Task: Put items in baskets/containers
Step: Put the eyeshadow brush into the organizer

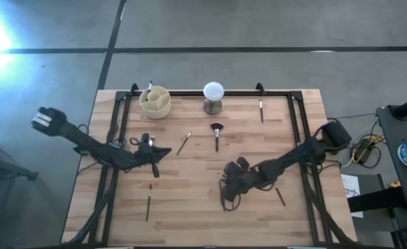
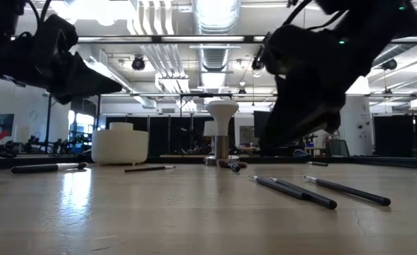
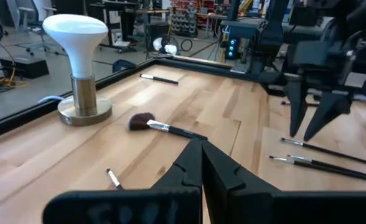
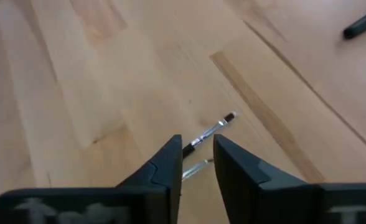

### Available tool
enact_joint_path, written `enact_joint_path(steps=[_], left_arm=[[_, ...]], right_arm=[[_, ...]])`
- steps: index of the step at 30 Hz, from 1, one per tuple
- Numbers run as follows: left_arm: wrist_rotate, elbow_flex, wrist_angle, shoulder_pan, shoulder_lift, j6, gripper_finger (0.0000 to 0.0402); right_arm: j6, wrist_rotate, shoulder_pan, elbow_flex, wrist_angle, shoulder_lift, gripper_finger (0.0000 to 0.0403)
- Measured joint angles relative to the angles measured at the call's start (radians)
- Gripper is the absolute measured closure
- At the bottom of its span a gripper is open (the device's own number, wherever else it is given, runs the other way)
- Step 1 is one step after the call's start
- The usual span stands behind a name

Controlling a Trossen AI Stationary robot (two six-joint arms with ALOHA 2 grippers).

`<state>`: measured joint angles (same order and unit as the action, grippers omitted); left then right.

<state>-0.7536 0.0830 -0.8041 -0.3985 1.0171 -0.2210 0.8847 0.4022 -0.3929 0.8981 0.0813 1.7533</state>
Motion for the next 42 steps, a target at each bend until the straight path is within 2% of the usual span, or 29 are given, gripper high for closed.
enact_joint_path(steps=[5,16,19,28,38,42], left_arm=[[0.0,0.004,-0.032,0.0,0.052,-0.001,0.0401],[-0.005,0.006,-0.065,0.001,0.108,-0.017,0.0401],[-0.005,0.011,-0.065,0.002,0.109,-0.018,0.0401],[-0.005,0.02,-0.064,0.002,0.114,-0.022,0.0401],[-0.004,0.02,-0.064,0.001,0.116,-0.032,0.0401],[-0.004,0.02,-0.061,0.002,0.116,-0.031,0.0401]], right_arm=[[-0.001,-0.045,0.034,0.075,0.098,0.052,0.0298],[-0.016,-0.05,0.091,0.231,0.29,0.175,0.0309],[-0.024,-0.084,0.102,0.264,0.288,0.214,0.0313],[-0.085,-0.081,0.105,0.354,0.329,0.296,0.0339],[-0.154,-0.07,0.105,0.36,0.317,0.284,0.0386],[-0.187,-0.071,0.105,0.358,0.316,0.274,0.0394]])
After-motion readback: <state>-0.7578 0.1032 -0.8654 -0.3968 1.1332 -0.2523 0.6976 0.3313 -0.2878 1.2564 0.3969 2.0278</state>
